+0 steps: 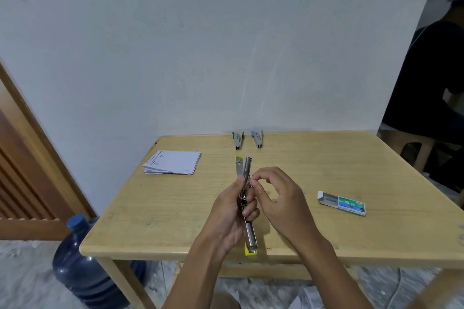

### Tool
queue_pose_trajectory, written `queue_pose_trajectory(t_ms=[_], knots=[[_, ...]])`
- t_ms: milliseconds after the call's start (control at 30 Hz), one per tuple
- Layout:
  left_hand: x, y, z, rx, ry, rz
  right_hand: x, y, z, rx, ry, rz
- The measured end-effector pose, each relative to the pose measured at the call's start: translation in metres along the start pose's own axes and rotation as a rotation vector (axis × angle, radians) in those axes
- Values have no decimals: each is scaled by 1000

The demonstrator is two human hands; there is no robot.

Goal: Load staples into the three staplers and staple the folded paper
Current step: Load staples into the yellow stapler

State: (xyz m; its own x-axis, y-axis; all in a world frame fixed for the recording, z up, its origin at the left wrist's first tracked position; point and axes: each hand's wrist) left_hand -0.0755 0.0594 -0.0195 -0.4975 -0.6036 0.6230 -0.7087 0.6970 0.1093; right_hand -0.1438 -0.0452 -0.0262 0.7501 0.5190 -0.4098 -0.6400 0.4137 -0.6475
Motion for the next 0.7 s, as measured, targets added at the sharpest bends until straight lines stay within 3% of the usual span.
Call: queue_pose_trajectory(t_ms=[367, 600, 700], knots=[[1, -3, -12, 13, -15, -104, 0, 8, 0, -21, -167, 27], [1, -7, -11, -3, -42, -149, 9, 16, -6, -107, -106, 21], [2, -8, -8, 9, -152, -137, 8, 20, -3, -18, -165, 36]])
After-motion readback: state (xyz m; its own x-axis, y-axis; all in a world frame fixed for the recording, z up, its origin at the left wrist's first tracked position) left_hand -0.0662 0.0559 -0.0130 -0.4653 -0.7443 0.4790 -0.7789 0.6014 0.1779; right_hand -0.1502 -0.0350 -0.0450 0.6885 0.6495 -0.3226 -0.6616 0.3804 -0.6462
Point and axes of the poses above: each hand's wrist, its own y-axis away from the middle knuckle, its own x-axis out of the palm, z = x × y, and after that the axes turned 3 degrees about x, right-handed
